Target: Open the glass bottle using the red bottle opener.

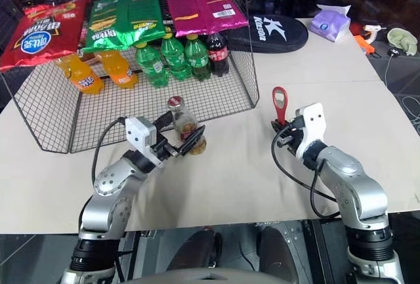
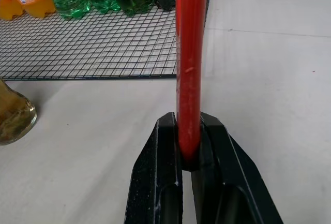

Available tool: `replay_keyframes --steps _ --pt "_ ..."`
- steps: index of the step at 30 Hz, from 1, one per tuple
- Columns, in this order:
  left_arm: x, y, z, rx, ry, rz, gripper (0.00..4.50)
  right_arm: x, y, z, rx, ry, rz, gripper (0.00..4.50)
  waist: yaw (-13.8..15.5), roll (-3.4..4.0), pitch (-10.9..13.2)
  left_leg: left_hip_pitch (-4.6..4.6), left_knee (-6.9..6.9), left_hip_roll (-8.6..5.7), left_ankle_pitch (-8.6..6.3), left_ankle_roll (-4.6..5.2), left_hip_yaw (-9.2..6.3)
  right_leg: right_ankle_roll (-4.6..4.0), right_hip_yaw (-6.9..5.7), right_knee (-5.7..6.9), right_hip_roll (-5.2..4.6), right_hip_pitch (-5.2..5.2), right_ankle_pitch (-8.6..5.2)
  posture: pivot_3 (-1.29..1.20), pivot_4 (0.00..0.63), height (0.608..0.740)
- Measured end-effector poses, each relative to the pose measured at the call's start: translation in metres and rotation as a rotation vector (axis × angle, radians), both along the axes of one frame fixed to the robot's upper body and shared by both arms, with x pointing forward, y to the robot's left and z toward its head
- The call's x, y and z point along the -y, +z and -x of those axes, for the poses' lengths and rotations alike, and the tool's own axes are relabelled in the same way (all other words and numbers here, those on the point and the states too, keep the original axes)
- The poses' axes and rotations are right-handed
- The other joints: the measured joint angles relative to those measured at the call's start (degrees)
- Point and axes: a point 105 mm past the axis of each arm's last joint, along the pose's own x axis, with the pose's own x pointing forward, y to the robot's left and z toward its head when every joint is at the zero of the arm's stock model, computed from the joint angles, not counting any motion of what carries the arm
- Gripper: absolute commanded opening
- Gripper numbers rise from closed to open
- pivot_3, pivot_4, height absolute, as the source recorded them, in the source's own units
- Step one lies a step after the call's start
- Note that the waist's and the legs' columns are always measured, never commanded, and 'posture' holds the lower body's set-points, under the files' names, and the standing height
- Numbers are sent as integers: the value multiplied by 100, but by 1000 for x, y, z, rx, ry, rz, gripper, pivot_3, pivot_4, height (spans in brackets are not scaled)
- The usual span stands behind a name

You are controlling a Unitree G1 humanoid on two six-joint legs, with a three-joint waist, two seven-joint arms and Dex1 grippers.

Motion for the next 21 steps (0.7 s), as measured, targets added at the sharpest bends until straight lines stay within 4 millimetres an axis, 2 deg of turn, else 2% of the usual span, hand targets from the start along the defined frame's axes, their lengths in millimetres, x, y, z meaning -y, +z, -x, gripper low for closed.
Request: replay_keyframes --steps 4,8,12,18,19,21 --pt "1 20 9 63 -51 51 4467 1 -2 1 -6 -3 2 0 -1 0 0 0 0 0 0 0 0 0 0 0 0 0 0 0 150 740" --pt "5 27 15 79 -88 77 4467 1 -2 1 -6 -4 4 0 -2 0 0 1 0 0 0 0 0 0 0 0 1 1 0 0 150 740" --pt "8 31 17 81 -100 77 4467 1 -3 1 -10 -4 3 0 -2 0 0 2 0 0 0 0 0 0 0 0 2 2 0 0 150 740" --pt "7 26 17 58 -90 69 4467 -2 -5 2 -13 4 4 0 -7 0 0 2 0 0 0 0 1 0 1 0 3 1 0 0 150 740" --pt "6 25 17 56 -88 68 3949 -2 -5 2 -14 6 4 0 -5 0 0 2 0 0 0 0 0 0 1 0 3 1 0 0 150 740" --pt "6 25 17 56 -86 58 3382 -4 -5 2 -14 12 6 0 -3 0 0 3 0 0 0 0 1 0 0 0 3 2 0 0 150 740"
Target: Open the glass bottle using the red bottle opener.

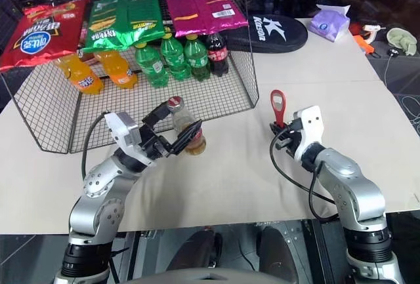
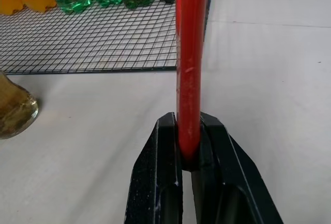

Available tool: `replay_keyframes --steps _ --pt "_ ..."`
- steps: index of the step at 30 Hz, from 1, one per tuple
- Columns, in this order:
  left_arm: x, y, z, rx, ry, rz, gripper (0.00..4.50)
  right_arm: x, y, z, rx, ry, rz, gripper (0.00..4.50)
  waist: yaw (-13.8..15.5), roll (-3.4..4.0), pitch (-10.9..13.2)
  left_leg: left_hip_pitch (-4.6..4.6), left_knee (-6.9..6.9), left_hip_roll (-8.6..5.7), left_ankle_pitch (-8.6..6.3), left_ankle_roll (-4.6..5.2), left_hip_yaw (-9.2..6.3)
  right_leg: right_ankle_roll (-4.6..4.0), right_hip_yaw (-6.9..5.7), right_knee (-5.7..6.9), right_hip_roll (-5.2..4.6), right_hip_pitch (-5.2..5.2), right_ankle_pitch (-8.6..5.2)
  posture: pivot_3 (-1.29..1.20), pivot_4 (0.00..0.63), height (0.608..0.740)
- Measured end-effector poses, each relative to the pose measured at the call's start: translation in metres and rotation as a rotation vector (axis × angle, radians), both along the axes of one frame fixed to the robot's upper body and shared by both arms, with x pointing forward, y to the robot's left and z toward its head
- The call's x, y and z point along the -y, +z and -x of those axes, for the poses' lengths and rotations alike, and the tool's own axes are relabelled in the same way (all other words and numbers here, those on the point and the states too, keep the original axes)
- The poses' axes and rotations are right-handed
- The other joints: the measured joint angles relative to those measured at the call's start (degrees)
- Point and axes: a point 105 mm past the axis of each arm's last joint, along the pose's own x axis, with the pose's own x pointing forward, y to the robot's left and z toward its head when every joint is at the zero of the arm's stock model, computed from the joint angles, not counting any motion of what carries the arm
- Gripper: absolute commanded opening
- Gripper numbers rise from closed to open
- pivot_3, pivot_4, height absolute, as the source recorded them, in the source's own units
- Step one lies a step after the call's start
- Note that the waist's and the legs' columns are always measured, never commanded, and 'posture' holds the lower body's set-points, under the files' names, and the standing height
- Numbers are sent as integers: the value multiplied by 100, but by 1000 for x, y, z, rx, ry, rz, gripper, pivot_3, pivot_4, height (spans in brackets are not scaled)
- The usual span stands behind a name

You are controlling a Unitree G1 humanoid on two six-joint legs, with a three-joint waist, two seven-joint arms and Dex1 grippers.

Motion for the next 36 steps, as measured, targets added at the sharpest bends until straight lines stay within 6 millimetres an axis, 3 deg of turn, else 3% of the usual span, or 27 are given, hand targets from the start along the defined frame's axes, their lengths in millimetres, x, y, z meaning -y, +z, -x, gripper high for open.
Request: replay_keyframes --steps 3,6,13,18,26,36 --pt "-1 0 0 2 4 -10 1842 -1 1 -1 4 2 5 0 0 0 0 0 0 0 0 0 0 0 0 -1 0 0 0 0 150 740" --pt "-2 6 0 37 11 -12 1175 -4 5 -3 20 9 12 0 4 4 -3 3 0 0 0 0 0 0 0 -1 -1 3 0 0 150 740" --pt "-1 7 0 56 15 -27 1175 -20 22 -10 196 62 163 0 1 5 -4 8 0 -1 0 0 0 0 -1 -1 0 9 0 0 150 740" --pt "-1 7 0 59 15 -31 1175 -64 37 -10 394 212 322 0 -15 6 -5 11 0 1 0 -1 0 0 -1 0 2 9 0 0 150 740" --pt "0 6 1 62 18 -27 1175 -117 36 -13 569 352 444 0 3 5 -5 10 3 -3 0 -1 -4 0 -5 -3 -2 9 0 0 150 740" --pt "-2 5 0 56 22 -12 1175 -135 37 -19 718 336 484 0 -6 6 -7 13 3 -2 1 -1 -4 0 -5 -1 0 8 0 0 150 740"
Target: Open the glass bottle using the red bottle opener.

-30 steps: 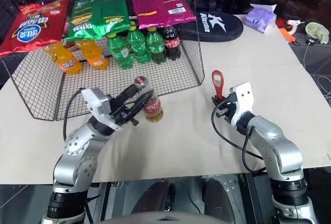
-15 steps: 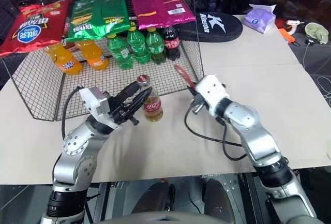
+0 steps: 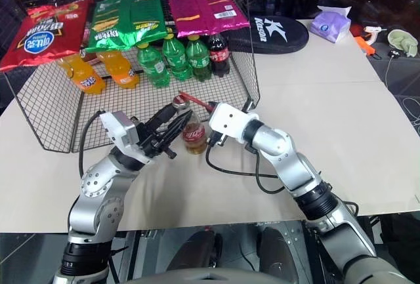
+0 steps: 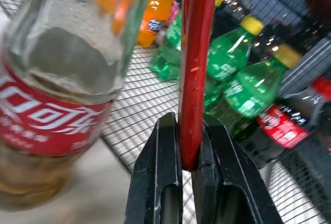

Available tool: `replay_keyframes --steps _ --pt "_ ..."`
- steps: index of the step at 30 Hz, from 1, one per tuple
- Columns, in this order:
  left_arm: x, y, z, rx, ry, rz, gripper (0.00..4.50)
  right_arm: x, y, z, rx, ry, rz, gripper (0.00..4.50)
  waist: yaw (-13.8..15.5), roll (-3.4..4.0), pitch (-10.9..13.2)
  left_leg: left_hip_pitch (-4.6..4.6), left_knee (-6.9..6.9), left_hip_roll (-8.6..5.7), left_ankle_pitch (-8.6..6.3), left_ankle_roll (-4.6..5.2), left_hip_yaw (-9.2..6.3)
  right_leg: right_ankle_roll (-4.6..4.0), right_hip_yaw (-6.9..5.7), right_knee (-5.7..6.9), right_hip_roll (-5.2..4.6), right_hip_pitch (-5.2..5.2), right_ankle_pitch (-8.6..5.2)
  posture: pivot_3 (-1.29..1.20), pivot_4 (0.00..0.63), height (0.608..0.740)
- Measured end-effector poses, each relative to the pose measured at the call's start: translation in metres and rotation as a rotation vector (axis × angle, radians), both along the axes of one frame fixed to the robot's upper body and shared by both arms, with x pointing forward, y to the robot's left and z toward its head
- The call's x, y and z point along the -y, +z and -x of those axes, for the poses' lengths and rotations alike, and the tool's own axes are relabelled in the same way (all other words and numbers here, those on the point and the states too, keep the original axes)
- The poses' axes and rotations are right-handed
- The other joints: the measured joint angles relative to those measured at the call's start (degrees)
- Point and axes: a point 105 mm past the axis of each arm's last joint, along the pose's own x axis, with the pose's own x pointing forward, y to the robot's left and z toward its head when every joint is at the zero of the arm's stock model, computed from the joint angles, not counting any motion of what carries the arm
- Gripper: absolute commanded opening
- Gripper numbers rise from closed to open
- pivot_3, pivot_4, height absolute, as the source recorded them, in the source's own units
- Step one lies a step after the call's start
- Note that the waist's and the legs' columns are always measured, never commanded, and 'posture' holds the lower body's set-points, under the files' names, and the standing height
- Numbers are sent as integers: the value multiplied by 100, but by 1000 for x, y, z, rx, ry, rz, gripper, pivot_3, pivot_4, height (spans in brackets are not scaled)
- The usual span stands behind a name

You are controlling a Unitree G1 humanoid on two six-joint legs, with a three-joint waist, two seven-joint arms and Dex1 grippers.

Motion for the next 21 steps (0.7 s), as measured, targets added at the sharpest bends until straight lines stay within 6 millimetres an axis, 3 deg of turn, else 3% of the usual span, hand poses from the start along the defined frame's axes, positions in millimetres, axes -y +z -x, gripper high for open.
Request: replay_keyframes --steps 6,21 --pt "0 0 -1 -1 -2 2 1175 -5 5 0 136 9 -1 0 -1 1 -1 1 0 0 0 0 1 0 0 0 1 0 0 0 150 740" --pt "-1 -2 -2 -8 -5 6 1175 -6 -9 0 276 46 32 0 -5 16 -19 10 0 0 0 0 3 0 2 2 2 8 0 0 150 740"
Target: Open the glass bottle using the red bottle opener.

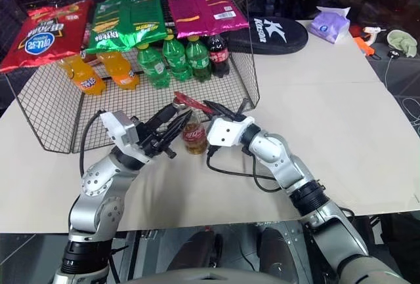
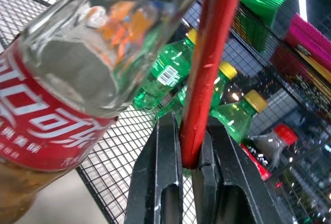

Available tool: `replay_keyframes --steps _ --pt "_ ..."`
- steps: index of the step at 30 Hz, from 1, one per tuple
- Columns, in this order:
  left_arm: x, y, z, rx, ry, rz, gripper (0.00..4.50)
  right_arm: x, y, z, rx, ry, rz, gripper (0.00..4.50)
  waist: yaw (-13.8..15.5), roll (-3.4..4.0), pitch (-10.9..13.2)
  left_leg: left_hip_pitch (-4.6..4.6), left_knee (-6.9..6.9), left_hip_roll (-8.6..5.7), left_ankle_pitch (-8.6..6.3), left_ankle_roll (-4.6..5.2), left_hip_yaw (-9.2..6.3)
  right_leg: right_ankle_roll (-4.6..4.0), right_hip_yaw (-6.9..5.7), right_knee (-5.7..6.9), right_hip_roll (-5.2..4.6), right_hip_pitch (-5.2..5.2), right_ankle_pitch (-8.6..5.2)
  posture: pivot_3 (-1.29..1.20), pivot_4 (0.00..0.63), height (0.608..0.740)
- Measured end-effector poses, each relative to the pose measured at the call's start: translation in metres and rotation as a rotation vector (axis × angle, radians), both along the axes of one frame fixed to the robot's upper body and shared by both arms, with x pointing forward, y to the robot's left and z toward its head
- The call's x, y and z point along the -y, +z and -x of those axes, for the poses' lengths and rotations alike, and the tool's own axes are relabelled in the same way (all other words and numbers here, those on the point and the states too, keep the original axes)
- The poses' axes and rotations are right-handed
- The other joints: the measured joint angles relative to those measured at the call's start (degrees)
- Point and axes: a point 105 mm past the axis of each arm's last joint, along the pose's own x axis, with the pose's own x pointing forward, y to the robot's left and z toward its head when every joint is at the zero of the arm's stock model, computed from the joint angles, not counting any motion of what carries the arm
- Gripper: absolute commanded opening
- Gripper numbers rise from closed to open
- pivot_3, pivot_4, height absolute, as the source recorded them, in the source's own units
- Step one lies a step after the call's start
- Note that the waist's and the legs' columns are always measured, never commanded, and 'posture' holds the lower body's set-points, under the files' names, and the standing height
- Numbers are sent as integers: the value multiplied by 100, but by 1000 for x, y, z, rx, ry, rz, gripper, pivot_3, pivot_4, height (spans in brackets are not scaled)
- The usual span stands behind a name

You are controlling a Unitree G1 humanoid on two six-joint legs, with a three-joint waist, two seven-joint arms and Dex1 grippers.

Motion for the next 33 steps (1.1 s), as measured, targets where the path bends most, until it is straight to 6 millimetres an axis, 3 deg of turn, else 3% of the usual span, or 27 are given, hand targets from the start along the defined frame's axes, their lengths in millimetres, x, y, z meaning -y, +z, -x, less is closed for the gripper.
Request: replay_keyframes --steps 11,22,33 --pt "2 0 -1 -2 -4 2 1175 7 13 -12 262 -56 89 0 -1 1 -2 2 0 0 1 -2 1 0 2 2 1 2 0 0 150 740" --pt "6 1 -2 2 -13 7 1175 22 50 -25 493 -53 226 0 -6 1 -2 -1 0 0 1 -2 2 0 3 0 1 2 0 0 150 740" --pt "5 1 -2 4 -9 9 1175 21 55 -26 502 -58 220 0 -8 1 -2 -4 -4 1 1 -2 2 0 3 -2 1 1 0 0 150 740"
